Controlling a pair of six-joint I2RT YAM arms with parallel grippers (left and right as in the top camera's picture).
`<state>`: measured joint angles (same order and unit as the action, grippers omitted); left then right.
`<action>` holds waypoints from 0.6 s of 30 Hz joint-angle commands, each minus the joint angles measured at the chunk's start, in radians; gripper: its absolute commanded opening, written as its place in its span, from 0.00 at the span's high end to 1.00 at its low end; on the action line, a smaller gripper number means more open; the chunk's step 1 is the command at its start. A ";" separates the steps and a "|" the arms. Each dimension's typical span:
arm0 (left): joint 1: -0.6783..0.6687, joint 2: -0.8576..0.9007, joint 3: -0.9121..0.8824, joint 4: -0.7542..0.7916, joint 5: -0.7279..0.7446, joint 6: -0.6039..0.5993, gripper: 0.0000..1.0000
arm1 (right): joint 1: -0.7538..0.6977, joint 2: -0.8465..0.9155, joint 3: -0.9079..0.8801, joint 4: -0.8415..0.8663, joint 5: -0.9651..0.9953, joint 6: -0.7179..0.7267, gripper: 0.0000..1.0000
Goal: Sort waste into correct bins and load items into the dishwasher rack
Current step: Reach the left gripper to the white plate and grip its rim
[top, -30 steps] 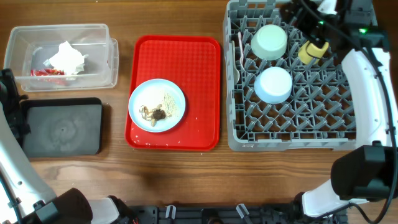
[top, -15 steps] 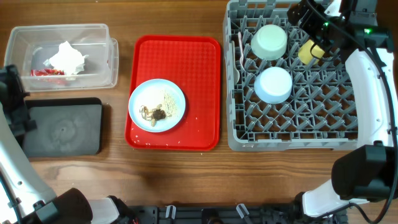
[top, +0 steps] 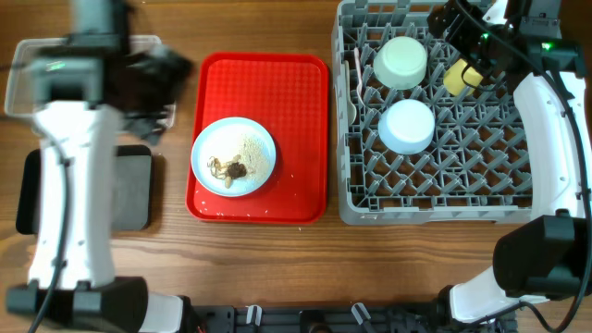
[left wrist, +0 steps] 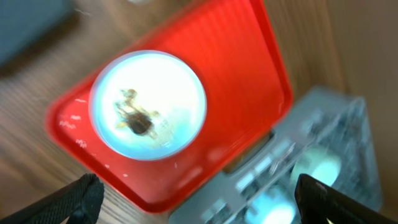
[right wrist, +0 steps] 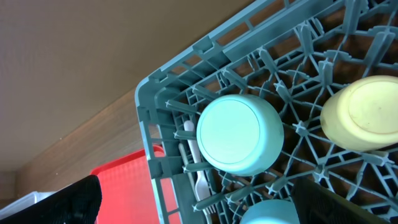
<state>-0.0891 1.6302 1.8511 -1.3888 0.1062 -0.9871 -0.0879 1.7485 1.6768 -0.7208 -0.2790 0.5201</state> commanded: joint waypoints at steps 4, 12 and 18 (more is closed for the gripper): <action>-0.220 0.072 -0.002 0.061 -0.074 0.034 0.00 | 0.002 -0.007 0.008 0.001 0.017 0.007 0.00; -0.355 0.164 -0.002 0.092 -0.262 0.034 0.00 | 0.002 -0.007 0.008 0.001 0.017 0.006 0.00; -0.420 0.331 -0.002 0.092 -0.321 0.041 0.00 | 0.002 -0.007 0.008 0.001 0.017 0.007 0.00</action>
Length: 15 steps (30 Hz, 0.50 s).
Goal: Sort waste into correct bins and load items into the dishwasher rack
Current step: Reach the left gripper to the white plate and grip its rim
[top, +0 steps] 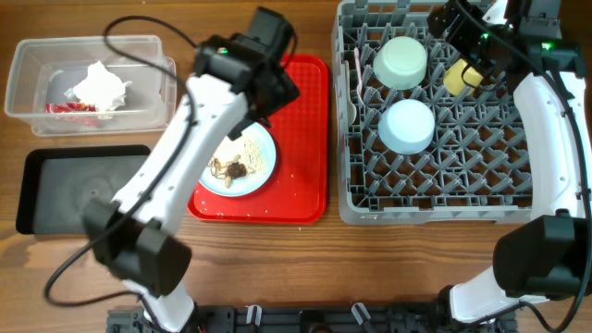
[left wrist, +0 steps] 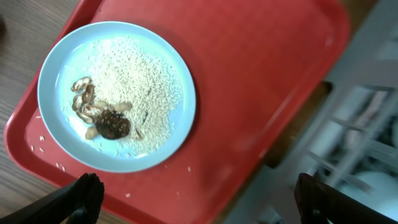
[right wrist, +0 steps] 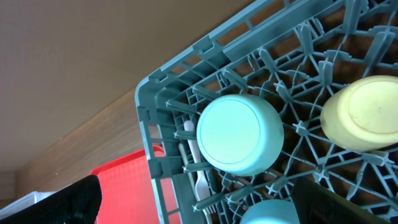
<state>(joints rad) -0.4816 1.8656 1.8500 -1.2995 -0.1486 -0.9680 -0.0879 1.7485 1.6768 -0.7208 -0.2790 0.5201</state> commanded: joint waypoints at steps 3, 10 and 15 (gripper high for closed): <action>-0.036 0.176 -0.001 0.005 -0.065 0.021 0.07 | 0.002 -0.007 0.008 0.001 0.017 0.007 0.00; -0.035 0.310 -0.001 0.057 -0.040 0.022 0.30 | 0.002 -0.007 0.008 0.001 0.017 0.006 0.00; -0.035 0.374 -0.001 0.096 -0.040 0.021 0.38 | 0.002 -0.007 0.008 0.001 0.017 0.006 0.00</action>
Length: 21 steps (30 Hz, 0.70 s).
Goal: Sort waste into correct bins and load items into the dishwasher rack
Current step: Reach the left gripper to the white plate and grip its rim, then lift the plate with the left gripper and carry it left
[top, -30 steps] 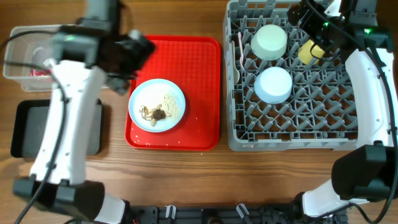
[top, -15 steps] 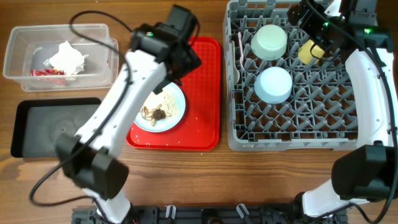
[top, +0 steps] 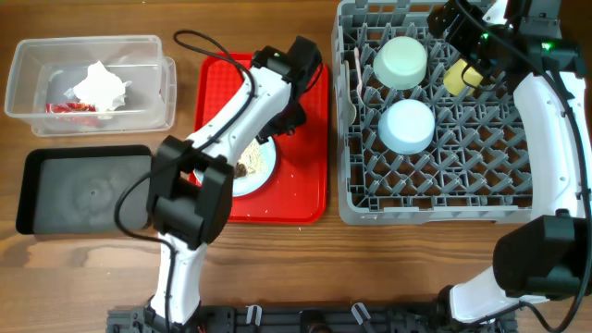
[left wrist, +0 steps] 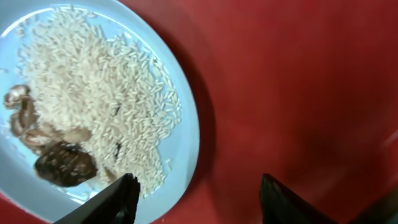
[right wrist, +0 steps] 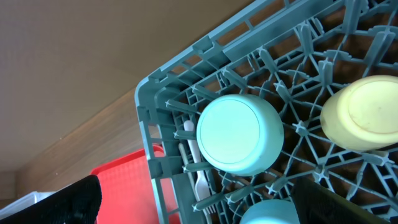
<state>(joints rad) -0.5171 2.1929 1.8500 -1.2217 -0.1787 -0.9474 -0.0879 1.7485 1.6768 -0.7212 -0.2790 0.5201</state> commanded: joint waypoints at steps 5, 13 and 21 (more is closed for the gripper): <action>0.000 0.096 -0.003 0.018 -0.010 0.001 0.46 | 0.002 -0.007 0.008 0.002 0.017 0.006 0.00; -0.002 0.108 -0.034 0.031 -0.010 -0.003 0.57 | 0.002 -0.007 0.008 0.002 0.017 0.007 0.00; -0.010 0.114 -0.055 0.044 -0.008 -0.003 0.60 | 0.002 -0.007 0.008 0.002 0.017 0.007 0.00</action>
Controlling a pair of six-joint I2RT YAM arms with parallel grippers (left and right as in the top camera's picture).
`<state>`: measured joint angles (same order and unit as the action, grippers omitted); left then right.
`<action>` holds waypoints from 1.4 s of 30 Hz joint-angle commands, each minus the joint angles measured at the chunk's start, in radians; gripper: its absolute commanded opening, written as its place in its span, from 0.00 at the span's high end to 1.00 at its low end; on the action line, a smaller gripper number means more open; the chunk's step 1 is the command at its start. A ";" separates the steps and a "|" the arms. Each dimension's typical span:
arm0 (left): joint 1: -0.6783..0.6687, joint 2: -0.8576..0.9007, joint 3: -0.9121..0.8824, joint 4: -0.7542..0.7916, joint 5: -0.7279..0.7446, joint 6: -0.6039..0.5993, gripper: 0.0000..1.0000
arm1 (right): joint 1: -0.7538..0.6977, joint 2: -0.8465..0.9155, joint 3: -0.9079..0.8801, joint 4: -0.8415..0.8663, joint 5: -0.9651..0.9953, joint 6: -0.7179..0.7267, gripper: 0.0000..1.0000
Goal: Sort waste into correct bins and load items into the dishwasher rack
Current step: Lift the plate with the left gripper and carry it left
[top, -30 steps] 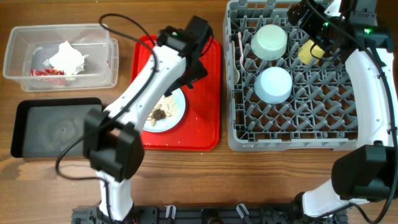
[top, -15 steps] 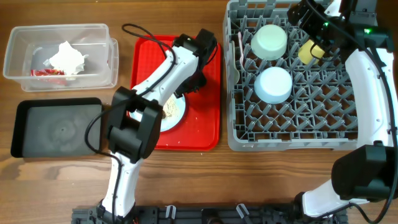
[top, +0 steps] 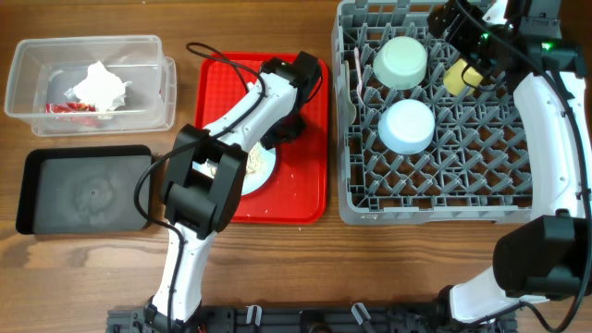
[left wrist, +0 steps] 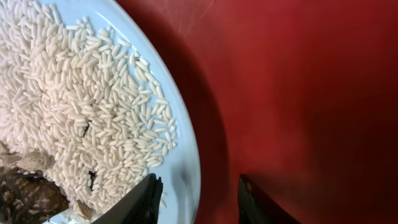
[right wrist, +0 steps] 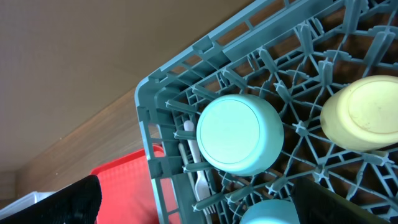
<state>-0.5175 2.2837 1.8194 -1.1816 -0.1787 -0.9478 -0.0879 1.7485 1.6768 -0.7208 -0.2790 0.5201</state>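
Note:
A pale blue plate point(left wrist: 180, 155) with rice and brown scraps point(left wrist: 31, 193) sits on the red tray point(top: 310, 176). My left gripper point(left wrist: 199, 196) is open, low over the plate's right rim: one finger point(left wrist: 146, 199) over the plate, the other point(left wrist: 252, 199) over the tray. In the overhead view the left gripper point(top: 289, 125) is at the plate point(top: 259, 171). My right gripper point(top: 450, 23) hangs open above the grey dishwasher rack point(top: 435, 208), which holds a green cup point(right wrist: 239, 134), a yellow cup point(right wrist: 367, 115), a white cup point(top: 407, 125) and a fork point(right wrist: 200, 180).
A clear bin point(top: 28, 79) with a tissue and a red wrapper stands at the far left. A black tray bin point(top: 83, 190) lies below it. Loose rice grains dot the tray near its front edge.
My left gripper has dropped lower and closer to the plate's right rim, its open fingers now straddling it. The right arm has not moved.
My left arm was at the left by the bins, with the plate far below its camera. Then it was over the tray's upper part, then close above the plate's right side, and now its fingers straddle the rim. My right gripper stayed open over the rack throughout.

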 commanded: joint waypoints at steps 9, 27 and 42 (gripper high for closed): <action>-0.011 0.023 -0.036 0.004 0.021 -0.002 0.71 | 0.002 -0.007 0.008 0.001 0.017 0.007 0.00; -0.016 0.020 -0.035 -0.030 0.021 -0.002 0.96 | 0.002 -0.007 0.008 0.001 0.017 0.006 0.00; 0.003 -0.053 -0.032 -0.076 -0.059 -0.001 0.96 | 0.002 -0.007 0.008 0.001 0.017 0.007 0.00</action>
<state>-0.5247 2.2871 1.7924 -1.2484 -0.1890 -0.9405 -0.0879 1.7485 1.6768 -0.7212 -0.2787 0.5201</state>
